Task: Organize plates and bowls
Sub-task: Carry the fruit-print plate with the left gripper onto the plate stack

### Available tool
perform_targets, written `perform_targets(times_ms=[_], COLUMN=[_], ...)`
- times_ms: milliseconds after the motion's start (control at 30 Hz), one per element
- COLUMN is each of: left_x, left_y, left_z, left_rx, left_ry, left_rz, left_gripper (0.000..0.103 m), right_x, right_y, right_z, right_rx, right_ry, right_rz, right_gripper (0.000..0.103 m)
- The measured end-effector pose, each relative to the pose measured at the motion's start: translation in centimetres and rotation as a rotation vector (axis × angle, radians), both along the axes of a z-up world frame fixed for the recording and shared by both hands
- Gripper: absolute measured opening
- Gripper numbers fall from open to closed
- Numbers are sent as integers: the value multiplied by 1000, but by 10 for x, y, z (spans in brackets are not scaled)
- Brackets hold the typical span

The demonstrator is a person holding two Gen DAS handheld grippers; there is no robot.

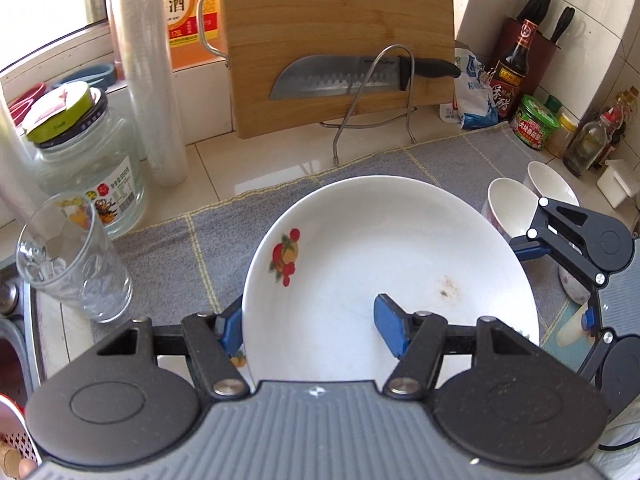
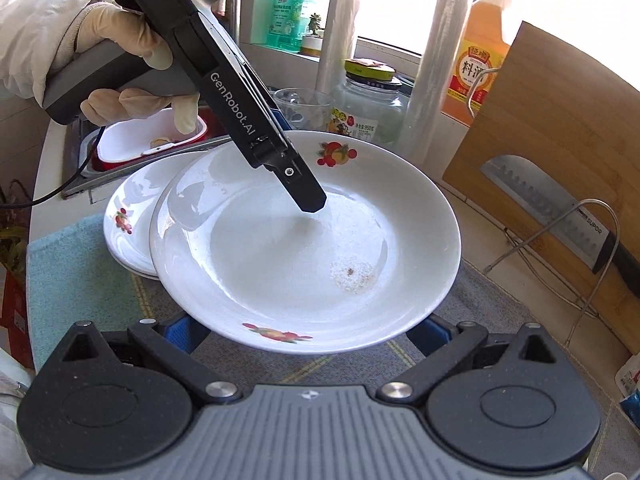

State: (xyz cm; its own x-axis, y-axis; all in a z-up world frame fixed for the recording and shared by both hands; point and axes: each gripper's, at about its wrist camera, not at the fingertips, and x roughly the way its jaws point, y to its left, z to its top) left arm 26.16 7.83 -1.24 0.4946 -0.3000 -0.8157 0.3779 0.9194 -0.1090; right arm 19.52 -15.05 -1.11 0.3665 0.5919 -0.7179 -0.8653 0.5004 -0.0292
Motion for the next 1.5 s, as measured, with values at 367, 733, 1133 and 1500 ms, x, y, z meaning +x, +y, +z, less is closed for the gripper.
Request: perform_targets(times_ms=[367,733,1133,1500], left_x=[-40,-54,-53,-47], left_y=[42,68,79,83], left_z=[-5,-21,-37,-39], left_rx=[-5,-33,-42,-26], left_ry=[16,52,87,115], left_rz=[99,129,129,127], left_gripper=[64,64,64,65], right_x=[-21,-36,-36,-35], right_y=[36,59,67,71], right_z=[-2,-9,-14,-14], right_rx=[12,-11,-25,-22], right_ry=[28,67,88,89], right_rz=[105,136,124,140], right_gripper=[103,103,103,103])
